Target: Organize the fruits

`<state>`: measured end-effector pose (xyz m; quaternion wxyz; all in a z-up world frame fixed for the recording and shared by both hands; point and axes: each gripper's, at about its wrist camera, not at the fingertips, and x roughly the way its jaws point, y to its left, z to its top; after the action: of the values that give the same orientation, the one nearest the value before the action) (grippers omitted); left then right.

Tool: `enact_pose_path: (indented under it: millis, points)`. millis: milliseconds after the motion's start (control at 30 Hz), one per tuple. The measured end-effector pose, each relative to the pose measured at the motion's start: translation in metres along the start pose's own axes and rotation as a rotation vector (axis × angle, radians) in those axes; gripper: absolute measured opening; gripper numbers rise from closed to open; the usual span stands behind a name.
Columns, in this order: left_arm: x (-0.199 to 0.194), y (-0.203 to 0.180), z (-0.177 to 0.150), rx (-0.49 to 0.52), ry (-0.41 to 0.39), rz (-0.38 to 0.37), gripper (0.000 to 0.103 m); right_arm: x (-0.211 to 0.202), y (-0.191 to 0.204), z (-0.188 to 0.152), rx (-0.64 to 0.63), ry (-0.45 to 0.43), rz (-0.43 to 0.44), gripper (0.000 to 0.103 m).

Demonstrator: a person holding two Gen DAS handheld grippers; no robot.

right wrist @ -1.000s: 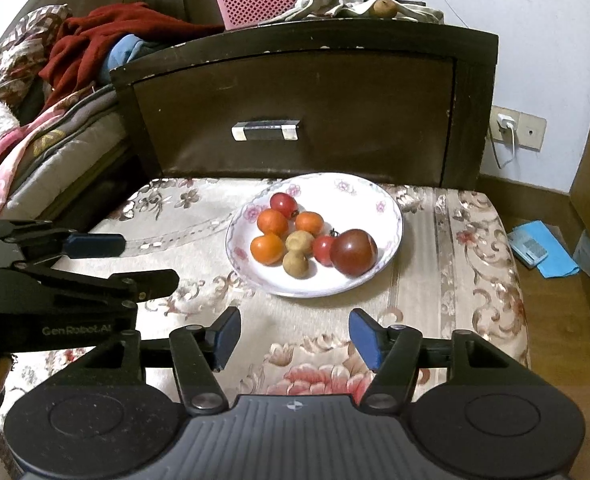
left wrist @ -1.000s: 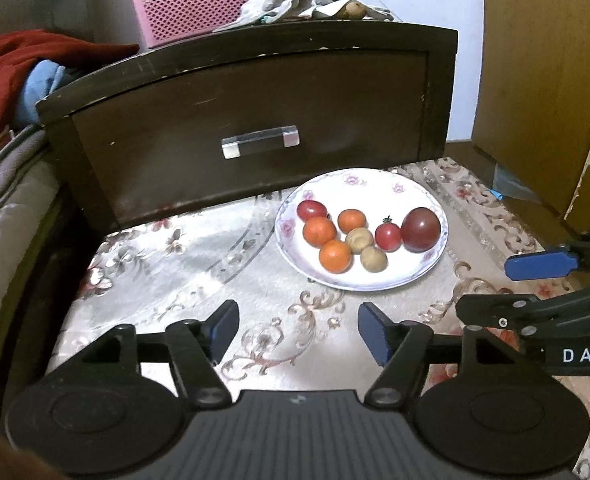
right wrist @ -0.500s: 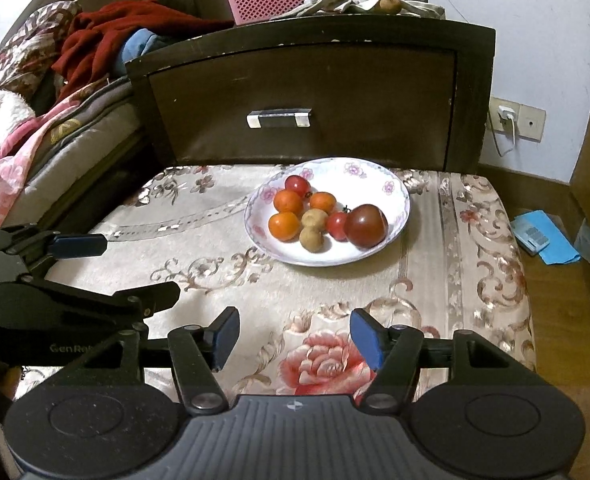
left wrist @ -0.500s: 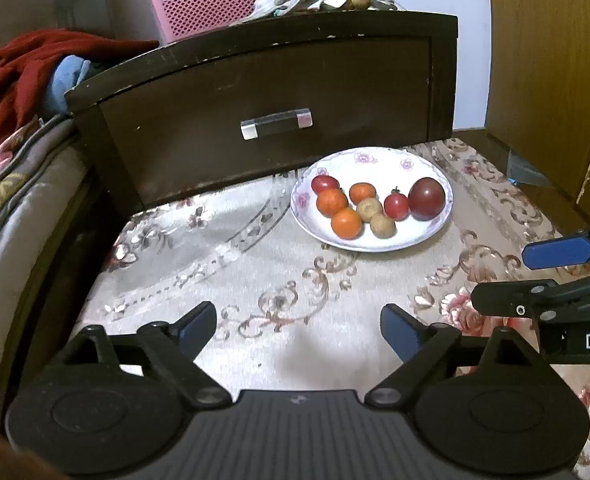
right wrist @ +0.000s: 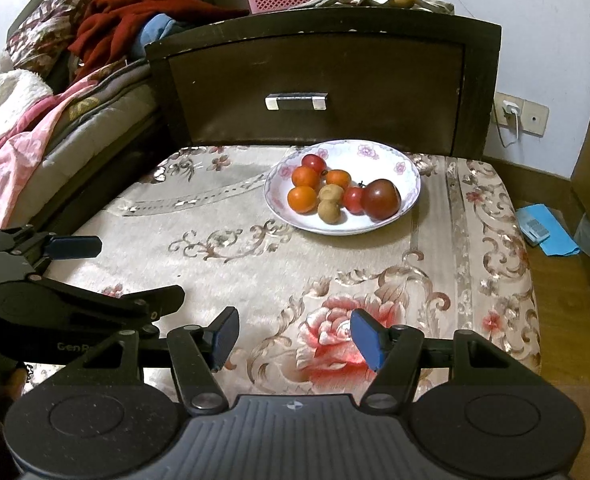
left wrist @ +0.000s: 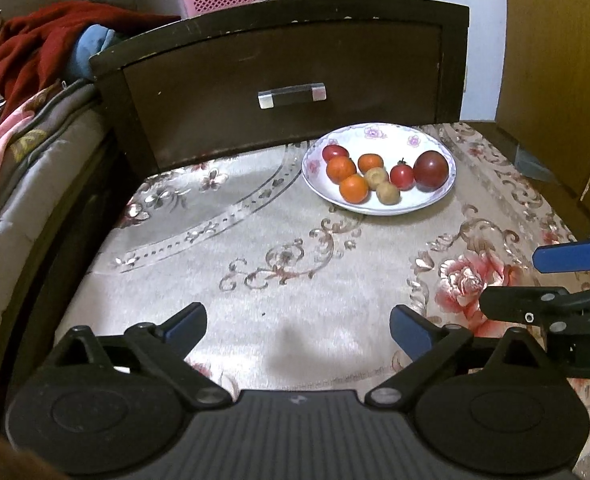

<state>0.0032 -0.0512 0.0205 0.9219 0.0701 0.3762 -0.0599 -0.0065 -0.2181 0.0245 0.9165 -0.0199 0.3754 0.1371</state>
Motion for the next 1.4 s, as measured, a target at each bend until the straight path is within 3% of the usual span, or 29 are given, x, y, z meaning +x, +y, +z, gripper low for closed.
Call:
enact_pose_path:
  millis: [1400]
  points:
    - [-0.018,-0.005,-0.027,-0.015,0.042,0.005,0.103,-0.015,0.016,-0.026,-0.002,0.047,-0.005,0.059]
